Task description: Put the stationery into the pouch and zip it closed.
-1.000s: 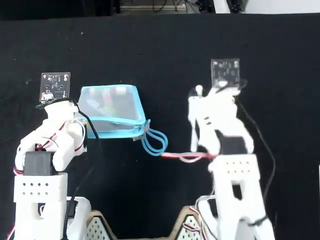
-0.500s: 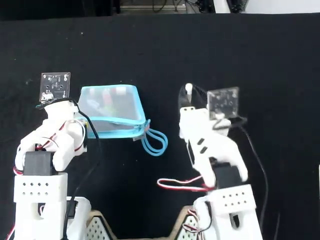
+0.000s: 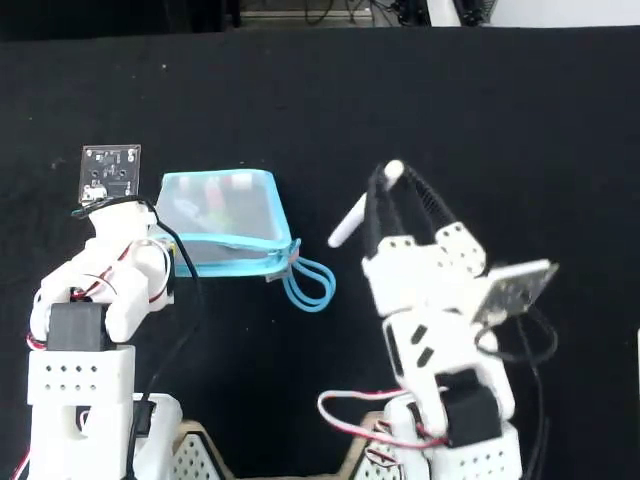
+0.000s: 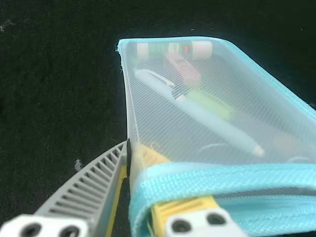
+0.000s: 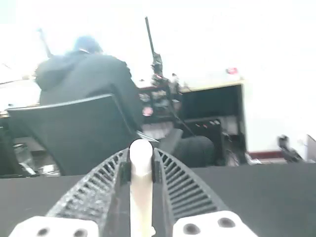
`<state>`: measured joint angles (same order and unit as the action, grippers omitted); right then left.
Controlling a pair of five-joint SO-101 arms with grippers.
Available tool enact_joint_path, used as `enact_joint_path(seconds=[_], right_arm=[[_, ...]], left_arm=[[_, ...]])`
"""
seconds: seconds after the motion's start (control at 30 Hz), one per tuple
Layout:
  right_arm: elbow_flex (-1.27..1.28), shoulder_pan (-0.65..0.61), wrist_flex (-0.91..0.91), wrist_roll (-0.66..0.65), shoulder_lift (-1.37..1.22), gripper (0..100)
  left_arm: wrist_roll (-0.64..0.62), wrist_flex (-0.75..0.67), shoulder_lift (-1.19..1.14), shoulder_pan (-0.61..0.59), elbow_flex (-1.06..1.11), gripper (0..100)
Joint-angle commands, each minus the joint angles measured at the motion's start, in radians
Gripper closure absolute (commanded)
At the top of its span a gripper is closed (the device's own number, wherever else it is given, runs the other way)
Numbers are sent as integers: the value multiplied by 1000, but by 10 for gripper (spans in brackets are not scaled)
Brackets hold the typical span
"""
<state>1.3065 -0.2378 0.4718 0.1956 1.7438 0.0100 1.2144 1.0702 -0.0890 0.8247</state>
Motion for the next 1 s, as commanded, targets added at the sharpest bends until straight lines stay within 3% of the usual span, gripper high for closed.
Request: enact_joint_path(seconds=[0.0, 0.37, 0.63, 0.97], right_arm=[[-1, -109, 51, 5, 137, 984], [-42, -261, 48, 5, 145, 983], [-114, -262, 44, 6, 145, 982], [-79, -261, -133, 8, 145, 983]], left_arm=[[6, -20, 0, -12, -5, 970], [6, -20, 0, -12, -5, 970], [6, -20, 0, -12, -5, 970], [6, -20, 0, -12, -5, 970]])
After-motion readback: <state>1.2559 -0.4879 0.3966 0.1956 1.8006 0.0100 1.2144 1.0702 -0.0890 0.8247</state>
